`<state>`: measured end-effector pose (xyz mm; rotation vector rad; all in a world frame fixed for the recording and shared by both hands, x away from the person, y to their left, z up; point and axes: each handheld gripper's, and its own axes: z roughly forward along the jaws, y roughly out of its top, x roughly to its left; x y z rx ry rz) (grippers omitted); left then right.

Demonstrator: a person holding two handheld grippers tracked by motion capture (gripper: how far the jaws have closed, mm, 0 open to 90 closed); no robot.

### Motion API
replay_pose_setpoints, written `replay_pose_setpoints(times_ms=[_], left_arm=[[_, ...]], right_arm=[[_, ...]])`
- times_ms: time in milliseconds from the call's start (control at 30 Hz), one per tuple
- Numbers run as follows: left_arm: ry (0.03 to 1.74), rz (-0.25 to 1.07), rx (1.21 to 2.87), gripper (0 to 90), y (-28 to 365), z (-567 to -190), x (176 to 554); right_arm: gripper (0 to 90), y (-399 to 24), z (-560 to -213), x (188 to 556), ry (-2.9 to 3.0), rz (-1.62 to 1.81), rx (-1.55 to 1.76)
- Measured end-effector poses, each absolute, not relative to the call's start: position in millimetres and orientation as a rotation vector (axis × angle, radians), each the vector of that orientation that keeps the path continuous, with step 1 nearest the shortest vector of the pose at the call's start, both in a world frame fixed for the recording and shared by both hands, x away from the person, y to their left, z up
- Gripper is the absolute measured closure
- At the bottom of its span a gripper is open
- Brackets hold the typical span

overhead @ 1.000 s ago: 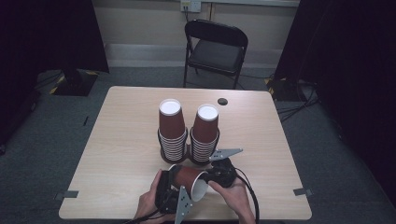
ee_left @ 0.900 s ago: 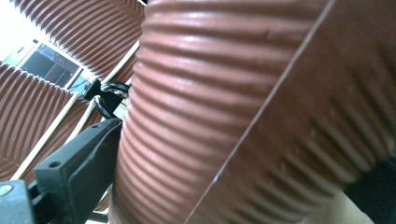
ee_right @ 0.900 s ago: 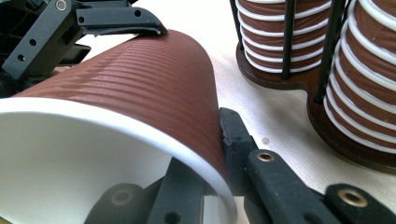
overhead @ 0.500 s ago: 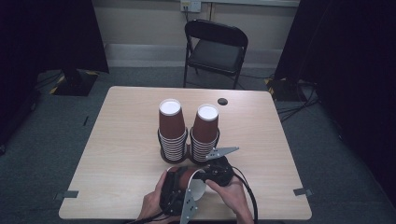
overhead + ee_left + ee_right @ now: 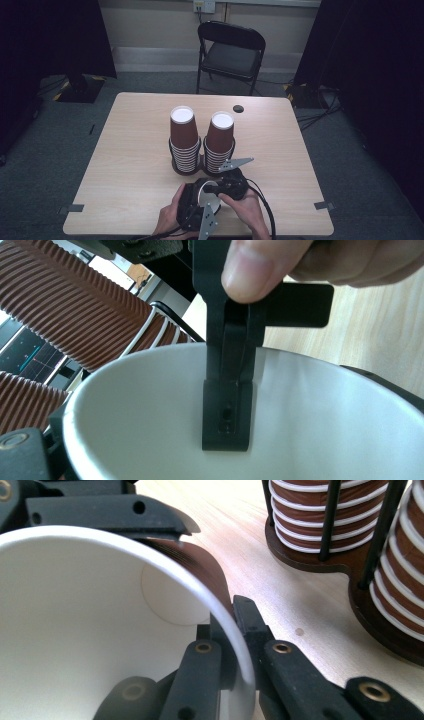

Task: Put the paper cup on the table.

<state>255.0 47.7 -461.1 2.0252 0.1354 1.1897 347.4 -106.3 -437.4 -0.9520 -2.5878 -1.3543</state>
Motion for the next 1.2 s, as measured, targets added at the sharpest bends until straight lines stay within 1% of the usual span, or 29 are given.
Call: replay_pose_setpoints(times_ms=[333, 633, 667, 700, 733, 867, 900, 933, 1000, 1033, 1067, 1200], left_arm=[[0.173, 1.134, 2.003, 5.6, 51, -463, 257], [0.185, 1.133, 1.984, 6.1, 52, -463, 258], [0.197, 1.100, 1.979, 6.2, 53, -462, 259], [0.197, 1.100, 1.979, 6.3, 53, -462, 259], [0.221, 1.091, 1.965, 6.3, 54, -461, 261], [0.233, 1.089, 1.960, 6.8, 56, -461, 262], [0.241, 1.079, 1.949, 8.5, 57, -461, 263], [0.255, 1.071, 1.937, 8.5, 57, -461, 263], [0.272, 1.040, 1.918, 8.3, 59, -461, 265], [0.285, 1.047, 1.912, 8.2, 60, -461, 265], [0.291, 1.041, 1.913, 8.3, 61, -462, 266], [0.325, 1.016, 1.886, 8.3, 65, -461, 268]], right_arm=[[87.6, -107, -440, 347, -2.587, -1.364, -0.966], [86.6, -108, -439, 347, -2.578, -1.389, -0.972], [85.7, -109, -439, 346, -2.572, -1.401, -0.980], [85.7, -109, -439, 346, -2.572, -1.401, -0.980], [82.3, -111, -438, 347, -2.556, -1.424, -1.001], [79.0, -115, -438, 347, -2.532, -1.458, -1.026], [77.5, -116, -437, 347, -2.532, -1.469, -1.029], [73.2, -117, -437, 346, -2.533, -1.485, -1.039], [72.5, -118, -437, 345, -2.533, -1.495, -1.042], [72.2, -118, -437, 345, -2.528, -1.502, -1.041], [70.0, -118, -438, 344, -2.524, -1.515, -1.042], [67.1, -120, -437, 343, -2.506, -1.565, -1.055]])
